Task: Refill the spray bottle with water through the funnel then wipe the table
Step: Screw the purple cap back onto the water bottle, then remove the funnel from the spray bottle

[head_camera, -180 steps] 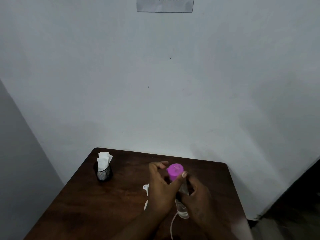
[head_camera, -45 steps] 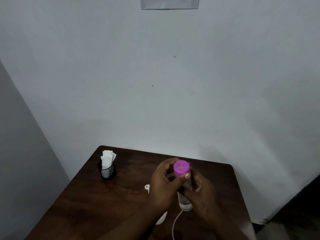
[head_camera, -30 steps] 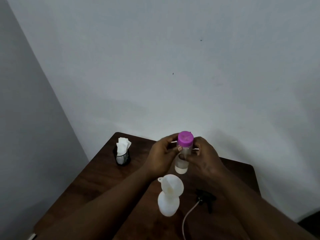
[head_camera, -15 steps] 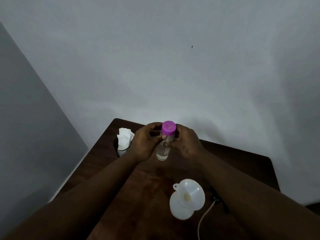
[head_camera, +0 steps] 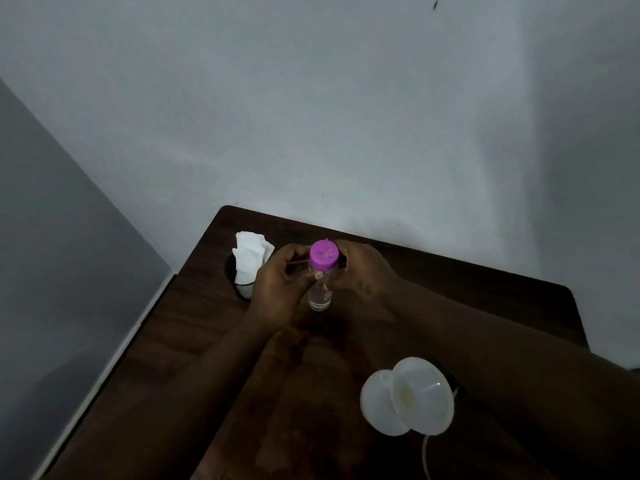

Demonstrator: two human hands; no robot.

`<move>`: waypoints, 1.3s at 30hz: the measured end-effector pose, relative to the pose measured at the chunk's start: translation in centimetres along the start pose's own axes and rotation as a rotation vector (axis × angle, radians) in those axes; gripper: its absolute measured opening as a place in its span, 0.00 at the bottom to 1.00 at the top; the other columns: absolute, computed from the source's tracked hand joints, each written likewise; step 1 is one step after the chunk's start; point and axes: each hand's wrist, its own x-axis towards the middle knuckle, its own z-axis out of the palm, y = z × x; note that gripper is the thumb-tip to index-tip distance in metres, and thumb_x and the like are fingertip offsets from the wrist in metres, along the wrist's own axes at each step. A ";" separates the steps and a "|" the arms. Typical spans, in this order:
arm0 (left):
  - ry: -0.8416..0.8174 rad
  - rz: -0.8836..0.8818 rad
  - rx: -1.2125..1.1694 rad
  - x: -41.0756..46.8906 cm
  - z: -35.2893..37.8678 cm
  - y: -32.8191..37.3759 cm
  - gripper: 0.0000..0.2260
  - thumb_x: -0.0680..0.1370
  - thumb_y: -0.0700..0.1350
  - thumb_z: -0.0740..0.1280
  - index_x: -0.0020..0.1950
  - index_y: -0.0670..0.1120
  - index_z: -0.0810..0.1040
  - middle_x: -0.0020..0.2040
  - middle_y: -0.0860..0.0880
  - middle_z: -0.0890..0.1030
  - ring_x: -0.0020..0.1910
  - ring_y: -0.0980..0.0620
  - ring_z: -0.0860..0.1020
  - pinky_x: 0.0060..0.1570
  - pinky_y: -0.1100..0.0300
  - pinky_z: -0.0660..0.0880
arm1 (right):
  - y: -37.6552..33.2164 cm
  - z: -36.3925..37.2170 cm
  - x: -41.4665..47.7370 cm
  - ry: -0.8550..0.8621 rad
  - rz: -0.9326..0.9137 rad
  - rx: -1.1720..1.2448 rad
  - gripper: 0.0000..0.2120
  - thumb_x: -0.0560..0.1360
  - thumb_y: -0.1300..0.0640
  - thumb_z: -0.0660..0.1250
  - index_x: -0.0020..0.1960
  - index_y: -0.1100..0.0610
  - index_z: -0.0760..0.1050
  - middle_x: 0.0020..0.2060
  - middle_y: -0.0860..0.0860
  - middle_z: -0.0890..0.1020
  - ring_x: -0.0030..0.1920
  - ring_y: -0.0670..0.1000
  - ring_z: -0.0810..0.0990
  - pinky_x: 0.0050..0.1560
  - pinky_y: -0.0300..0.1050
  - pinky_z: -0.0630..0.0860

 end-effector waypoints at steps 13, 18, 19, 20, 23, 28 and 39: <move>0.036 -0.093 0.011 -0.8 -1.3 0.0 0.24 0.70 0.40 0.80 0.64 0.49 0.78 0.56 0.60 0.82 0.54 0.70 0.79 0.52 0.74 0.76 | 0.4 -1.3 -1.4 -0.117 0.142 -0.035 0.34 0.65 0.54 0.81 0.68 0.53 0.73 0.58 0.49 0.81 0.58 0.48 0.79 0.56 0.42 0.75; 0.140 -0.008 0.189 -5.7 -1.2 2.0 0.12 0.75 0.45 0.76 0.58 0.52 0.81 0.53 0.57 0.83 0.53 0.60 0.81 0.53 0.55 0.82 | 0.7 -5.0 -8.1 0.008 0.138 0.039 0.14 0.73 0.51 0.75 0.58 0.47 0.80 0.49 0.42 0.83 0.49 0.39 0.81 0.52 0.38 0.78; 0.060 0.014 0.166 -7.2 -0.7 2.7 0.11 0.77 0.43 0.73 0.57 0.54 0.81 0.53 0.58 0.83 0.52 0.60 0.82 0.51 0.54 0.83 | 0.9 -5.7 -9.9 0.040 0.120 0.036 0.10 0.75 0.51 0.72 0.56 0.46 0.81 0.49 0.41 0.83 0.49 0.38 0.81 0.52 0.36 0.77; -0.039 0.031 0.133 -8.9 -0.1 3.5 0.13 0.79 0.41 0.71 0.58 0.57 0.81 0.53 0.59 0.83 0.53 0.60 0.82 0.51 0.54 0.83 | 1.0 -6.3 -11.9 0.067 0.109 0.034 0.07 0.77 0.53 0.71 0.55 0.46 0.82 0.49 0.40 0.83 0.50 0.37 0.81 0.52 0.36 0.77; -0.231 0.163 0.102 -13.0 1.5 4.9 0.19 0.79 0.37 0.67 0.64 0.57 0.79 0.60 0.61 0.81 0.59 0.59 0.81 0.55 0.54 0.81 | 2.6 -6.3 -18.2 0.155 0.094 0.088 0.12 0.77 0.61 0.67 0.53 0.46 0.82 0.52 0.39 0.83 0.53 0.38 0.80 0.54 0.40 0.78; -0.214 0.376 0.337 -16.4 4.1 5.0 0.20 0.79 0.41 0.70 0.69 0.56 0.77 0.69 0.62 0.75 0.67 0.62 0.74 0.63 0.59 0.76 | 4.8 -2.8 -25.8 0.216 0.052 0.149 0.20 0.70 0.43 0.71 0.61 0.33 0.75 0.68 0.41 0.72 0.68 0.37 0.71 0.67 0.38 0.73; -0.126 0.520 0.550 -17.0 5.8 5.0 0.13 0.77 0.43 0.66 0.60 0.48 0.84 0.60 0.52 0.82 0.59 0.55 0.79 0.61 0.72 0.69 | 5.8 0.6 -26.0 0.394 -0.057 0.108 0.11 0.70 0.56 0.73 0.52 0.50 0.81 0.62 0.43 0.77 0.63 0.45 0.78 0.58 0.52 0.79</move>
